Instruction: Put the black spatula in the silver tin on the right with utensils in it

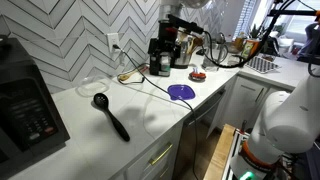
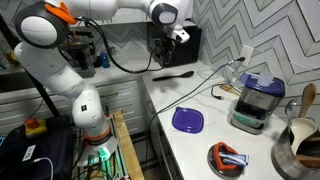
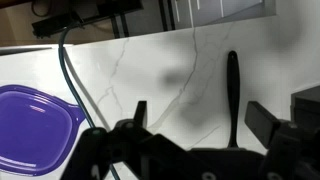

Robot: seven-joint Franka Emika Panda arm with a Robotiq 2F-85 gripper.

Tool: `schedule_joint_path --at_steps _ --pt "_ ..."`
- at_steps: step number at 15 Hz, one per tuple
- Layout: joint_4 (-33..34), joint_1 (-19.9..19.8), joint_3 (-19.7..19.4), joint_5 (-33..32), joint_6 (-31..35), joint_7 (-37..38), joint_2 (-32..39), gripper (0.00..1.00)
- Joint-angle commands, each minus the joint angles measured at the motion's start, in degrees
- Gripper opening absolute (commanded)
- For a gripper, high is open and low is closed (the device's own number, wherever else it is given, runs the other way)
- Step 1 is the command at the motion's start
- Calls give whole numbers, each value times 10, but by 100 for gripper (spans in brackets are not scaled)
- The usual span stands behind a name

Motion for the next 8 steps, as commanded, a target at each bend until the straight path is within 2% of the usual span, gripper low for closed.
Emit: schedule_joint_path --at_steps 1,4,8 --pt "1 -7 6 2 -2 -2 1 100" --pt "18 -6 9 15 23 9 26 100" --pt "67 4 38 6 122 65 114 100"
